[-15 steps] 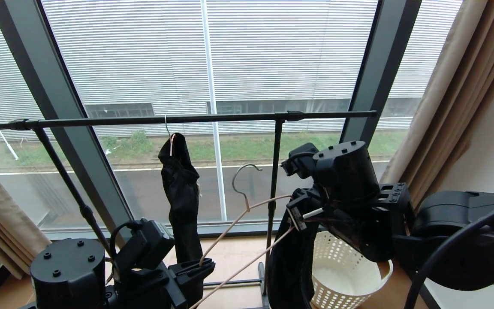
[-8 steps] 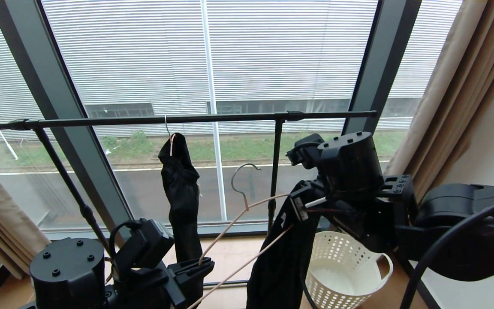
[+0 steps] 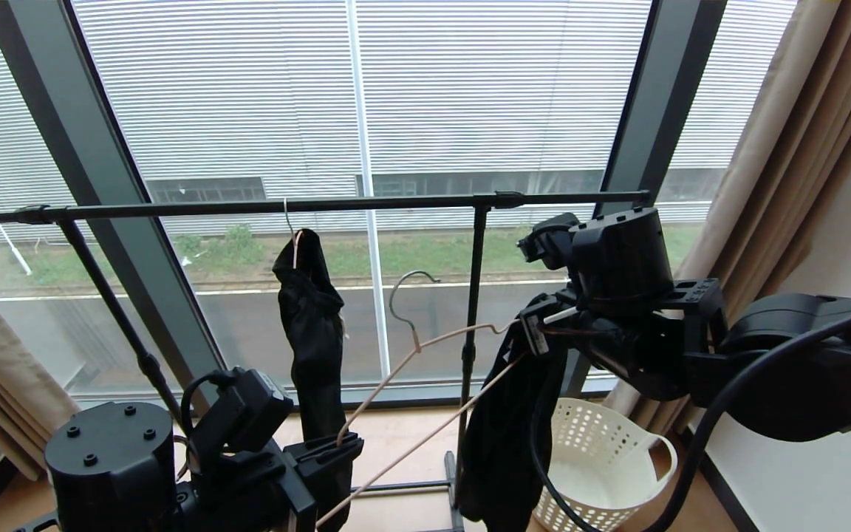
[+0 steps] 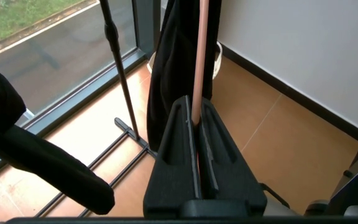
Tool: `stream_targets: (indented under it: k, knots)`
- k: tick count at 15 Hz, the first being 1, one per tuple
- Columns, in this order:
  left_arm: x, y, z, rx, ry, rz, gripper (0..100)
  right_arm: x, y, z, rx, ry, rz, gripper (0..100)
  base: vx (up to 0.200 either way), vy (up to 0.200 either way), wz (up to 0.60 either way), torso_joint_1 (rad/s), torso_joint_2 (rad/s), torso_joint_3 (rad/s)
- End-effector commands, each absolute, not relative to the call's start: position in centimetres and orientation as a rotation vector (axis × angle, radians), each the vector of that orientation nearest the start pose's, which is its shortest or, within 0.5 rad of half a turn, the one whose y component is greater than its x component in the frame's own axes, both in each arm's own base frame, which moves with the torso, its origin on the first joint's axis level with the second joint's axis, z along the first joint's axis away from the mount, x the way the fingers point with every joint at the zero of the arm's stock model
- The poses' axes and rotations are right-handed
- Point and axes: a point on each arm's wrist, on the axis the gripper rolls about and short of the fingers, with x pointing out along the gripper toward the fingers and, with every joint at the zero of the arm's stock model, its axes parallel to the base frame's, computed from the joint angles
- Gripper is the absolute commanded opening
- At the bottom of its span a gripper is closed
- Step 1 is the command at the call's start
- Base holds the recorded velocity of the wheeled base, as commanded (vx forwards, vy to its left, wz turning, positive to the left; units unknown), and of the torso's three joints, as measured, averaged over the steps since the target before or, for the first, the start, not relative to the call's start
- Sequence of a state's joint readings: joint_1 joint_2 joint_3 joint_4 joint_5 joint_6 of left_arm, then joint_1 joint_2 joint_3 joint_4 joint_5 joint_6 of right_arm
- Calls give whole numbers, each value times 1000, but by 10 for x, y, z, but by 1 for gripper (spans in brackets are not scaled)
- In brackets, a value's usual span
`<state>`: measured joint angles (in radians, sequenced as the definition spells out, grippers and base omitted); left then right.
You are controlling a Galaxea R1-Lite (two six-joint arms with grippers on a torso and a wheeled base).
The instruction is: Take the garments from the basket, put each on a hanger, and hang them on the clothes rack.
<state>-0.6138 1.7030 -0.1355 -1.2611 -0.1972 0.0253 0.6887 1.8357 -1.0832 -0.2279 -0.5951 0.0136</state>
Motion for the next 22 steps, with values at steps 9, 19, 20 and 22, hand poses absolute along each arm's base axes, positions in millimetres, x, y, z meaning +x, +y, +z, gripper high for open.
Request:
stream_targets:
  k: [9, 19, 20, 22]
  knots:
    - [171, -127, 90, 88, 305, -813, 0, 252, 236, 163, -328, 437, 184, 0, 0, 0, 0, 0, 0, 0]
    - [168, -129, 86, 97, 326, -831, 0, 223, 259, 172, -251, 408, 273, 0, 0, 0, 0, 0, 0, 0]
    - [168, -129, 86, 97, 328, -831, 0, 216, 264, 176, -219, 397, 293, 0, 0, 0, 0, 0, 0, 0]
    - [168, -129, 85, 96, 330, -830, 0, 201, 270, 190, -152, 360, 337, 0, 0, 0, 0, 0, 0, 0]
